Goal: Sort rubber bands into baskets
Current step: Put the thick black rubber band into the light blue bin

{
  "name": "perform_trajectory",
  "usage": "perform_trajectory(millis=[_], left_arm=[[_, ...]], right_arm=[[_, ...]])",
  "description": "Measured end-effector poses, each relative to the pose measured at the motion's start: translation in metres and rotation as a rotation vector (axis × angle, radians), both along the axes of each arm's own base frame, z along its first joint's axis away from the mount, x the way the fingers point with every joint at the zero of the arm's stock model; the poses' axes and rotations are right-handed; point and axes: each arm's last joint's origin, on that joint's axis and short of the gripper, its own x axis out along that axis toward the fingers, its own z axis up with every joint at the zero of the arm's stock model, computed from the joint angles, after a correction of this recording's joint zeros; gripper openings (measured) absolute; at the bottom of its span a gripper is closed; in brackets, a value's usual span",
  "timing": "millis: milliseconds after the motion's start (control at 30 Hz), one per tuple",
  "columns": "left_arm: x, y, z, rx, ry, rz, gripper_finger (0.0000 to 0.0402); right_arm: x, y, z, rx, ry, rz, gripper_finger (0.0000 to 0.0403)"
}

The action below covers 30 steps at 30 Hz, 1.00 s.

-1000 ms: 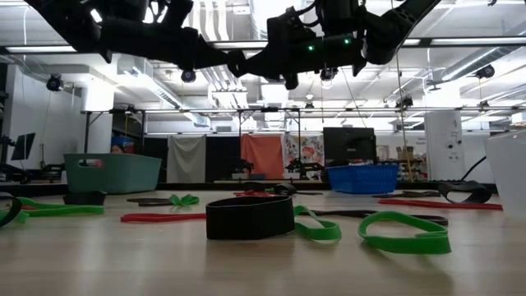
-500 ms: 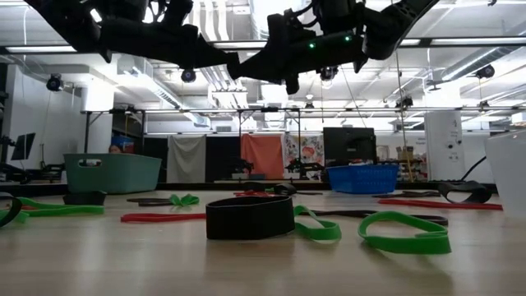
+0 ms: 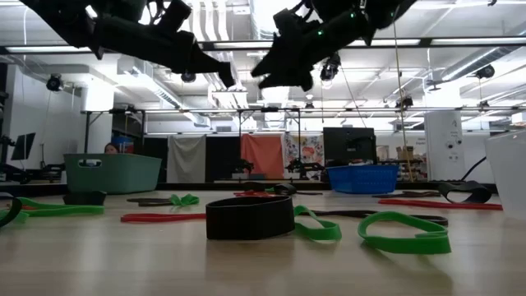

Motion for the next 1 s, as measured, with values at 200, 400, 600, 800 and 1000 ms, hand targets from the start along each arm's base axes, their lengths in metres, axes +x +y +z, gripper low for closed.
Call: perform_trajectory(millis=[200,400,600,800,1000], left_arm=[[-0.016,0.0,0.004,-0.015,0.053,0.152,0.0],[-0.036,0.007,0.016,-0.04,0.152,0.399,0.0],[-0.049,0.033,0.039,-0.193,0.258,0.468,0.0],[-0.07,0.074,0.034,-0.47,0.518,0.687,0.0],[-0.082,0.105,0.014,-0.665,0.75,0.872,0.0]], right_arm=[[-0.012,0.003,0.004,0.065,0.213,-0.024,0.023],[-0.022,0.005,-0.002,0.128,0.36,-0.044,0.0231],[-0.021,0.005,-0.009,0.126,0.359,-0.043,0.0231],[-0.016,0.004,-0.009,0.113,0.32,-0.034,0.0231],[-0.015,0.004,-0.009,0.095,0.306,-0.022,0.0231]])
